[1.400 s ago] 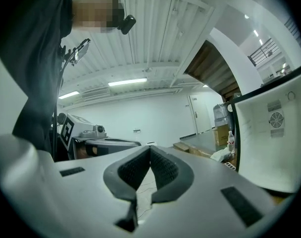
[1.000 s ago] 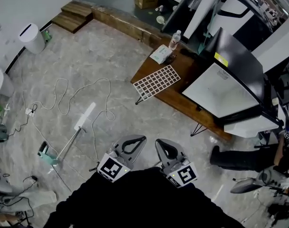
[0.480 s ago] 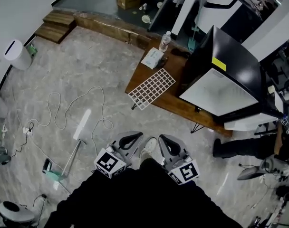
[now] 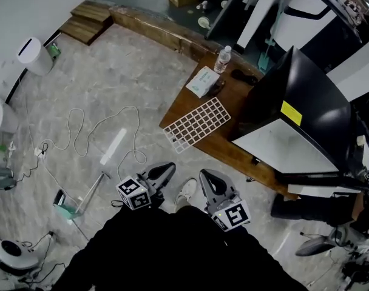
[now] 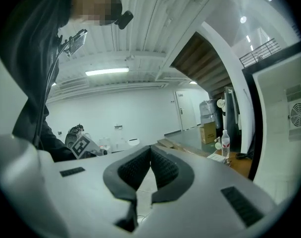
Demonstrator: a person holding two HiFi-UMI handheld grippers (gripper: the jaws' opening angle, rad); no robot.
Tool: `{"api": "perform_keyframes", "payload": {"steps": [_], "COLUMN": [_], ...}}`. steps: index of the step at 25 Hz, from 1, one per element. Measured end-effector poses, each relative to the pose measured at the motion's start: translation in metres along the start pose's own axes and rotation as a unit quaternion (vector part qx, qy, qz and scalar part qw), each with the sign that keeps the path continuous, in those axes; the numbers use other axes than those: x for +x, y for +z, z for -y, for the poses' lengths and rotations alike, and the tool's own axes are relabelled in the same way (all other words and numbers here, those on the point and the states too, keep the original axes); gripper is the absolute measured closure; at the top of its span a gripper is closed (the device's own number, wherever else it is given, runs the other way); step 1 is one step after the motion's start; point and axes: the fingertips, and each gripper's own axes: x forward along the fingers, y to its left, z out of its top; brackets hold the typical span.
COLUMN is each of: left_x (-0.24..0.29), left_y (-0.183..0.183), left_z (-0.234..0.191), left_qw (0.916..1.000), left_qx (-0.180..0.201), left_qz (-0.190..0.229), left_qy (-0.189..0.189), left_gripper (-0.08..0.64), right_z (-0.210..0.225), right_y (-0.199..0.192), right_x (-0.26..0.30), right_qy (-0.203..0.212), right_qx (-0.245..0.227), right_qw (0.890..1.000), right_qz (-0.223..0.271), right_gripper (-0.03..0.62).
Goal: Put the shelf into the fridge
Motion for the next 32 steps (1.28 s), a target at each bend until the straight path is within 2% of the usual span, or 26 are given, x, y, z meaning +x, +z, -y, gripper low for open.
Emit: {"api": "perform_keyframes", "payload": {"steps": [4, 7, 10, 13, 17, 20, 26, 30, 32], "left_x": [0.019, 0.02, 0.019, 0.012, 0.022, 0.032, 0.06, 0.071, 0.078], "left_y": [-0.024, -0.046, -0.072, -0.097, -0.124, -0.14, -0.167, -0.169, -0.167], "left_z": [-0.053, -0.088, -0.124, -0.164, -0.216, -0.24, -0.279, -0.287, -0.287], "left_qw": [0.9974, 0.9903, 0.978, 0.9624, 0.9417, 0.9366, 0.9364, 0.9284, 0.9273], "left_qx": [-0.057, -0.119, -0.182, -0.237, -0.302, -0.318, -0.323, -0.354, -0.36], "left_qz": [-0.005, 0.014, 0.027, 0.04, 0.054, 0.045, 0.014, 0.037, 0.042], "left_qy": [0.045, 0.071, 0.098, 0.127, 0.139, 0.139, 0.136, 0.108, 0.095], "left_gripper": [0.523, 0.488, 0.454, 0.437, 0.382, 0.345, 0.334, 0.336, 0.336], "right_z": [0.024, 0.03, 0.038, 0.042, 0.05, 0.049, 0.055, 0.055, 0.054], "right_y": [-0.009, -0.019, -0.027, -0.032, -0.041, -0.058, -0.088, -0.099, -0.097], "right_x": [0.017, 0.031, 0.045, 0.054, 0.058, 0.056, 0.046, 0.038, 0.036], "right_qy": [0.034, 0.052, 0.058, 0.048, 0.035, 0.026, -0.001, -0.01, -0.006], "right_qx": [0.008, 0.005, 0.005, 0.009, 0.022, 0.04, 0.062, 0.073, 0.075], "right_qw": [0.999, 0.998, 0.998, 0.998, 0.999, 0.998, 0.996, 0.995, 0.995], "right_qz": [-0.01, -0.018, -0.026, -0.03, -0.032, -0.044, -0.065, -0.071, -0.064], "right_gripper": [0.591, 0.591, 0.591, 0.591, 0.591, 0.591, 0.591, 0.591, 0.591]}}
